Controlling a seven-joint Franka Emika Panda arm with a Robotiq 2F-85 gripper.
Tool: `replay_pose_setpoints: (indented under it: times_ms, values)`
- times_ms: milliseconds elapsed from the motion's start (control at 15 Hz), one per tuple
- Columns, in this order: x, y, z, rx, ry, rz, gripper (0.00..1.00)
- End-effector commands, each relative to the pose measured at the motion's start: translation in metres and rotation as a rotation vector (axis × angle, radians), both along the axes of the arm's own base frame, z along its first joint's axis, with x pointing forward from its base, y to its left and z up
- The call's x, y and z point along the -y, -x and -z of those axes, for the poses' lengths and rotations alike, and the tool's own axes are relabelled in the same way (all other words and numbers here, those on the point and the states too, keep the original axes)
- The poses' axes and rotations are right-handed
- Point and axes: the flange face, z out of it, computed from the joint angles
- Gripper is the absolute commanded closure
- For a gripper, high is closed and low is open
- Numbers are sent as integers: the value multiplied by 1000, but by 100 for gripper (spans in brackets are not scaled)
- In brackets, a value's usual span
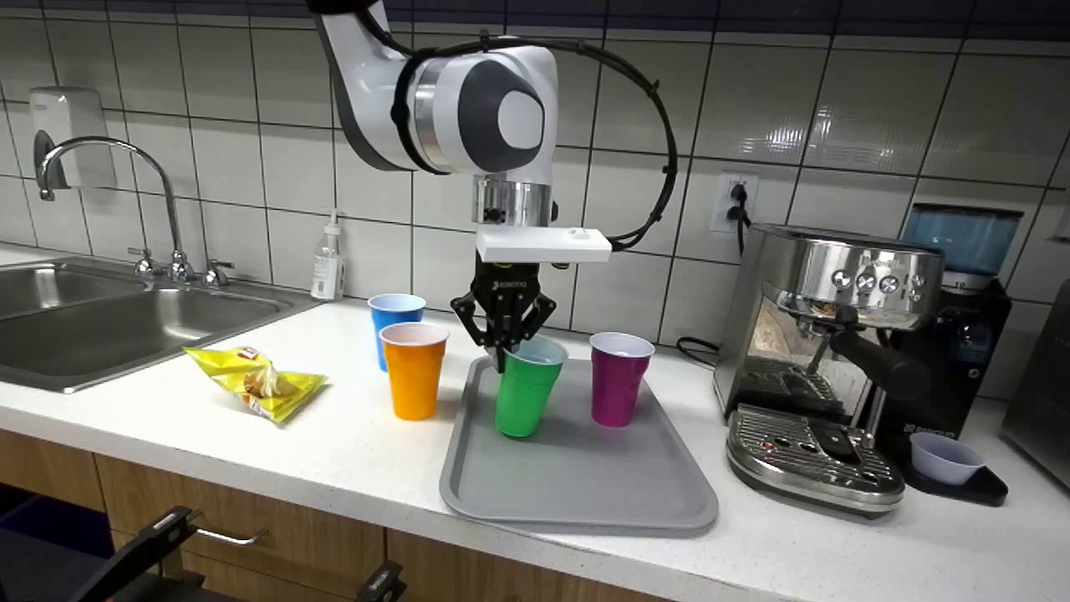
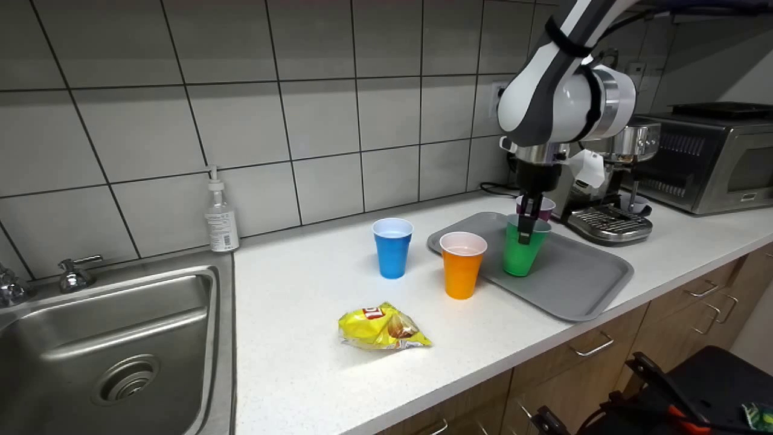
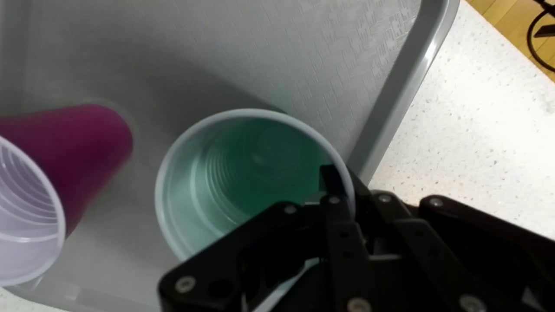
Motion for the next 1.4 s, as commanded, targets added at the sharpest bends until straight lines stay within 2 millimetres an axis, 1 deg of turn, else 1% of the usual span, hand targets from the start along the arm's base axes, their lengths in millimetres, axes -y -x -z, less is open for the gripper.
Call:
replay_pose_setpoints:
  times_ms: [0, 467, 800, 1000, 1333]
  values:
    - [1, -3, -23, 42, 11, -24, 99]
    - [-7, -2, -61, 122, 25, -52, 99]
    - [-17, 7, -85, 167, 33, -68, 99]
    - [-25, 16, -97, 188, 34, -78, 99]
    - [-38, 38, -113, 223, 38, -100, 99]
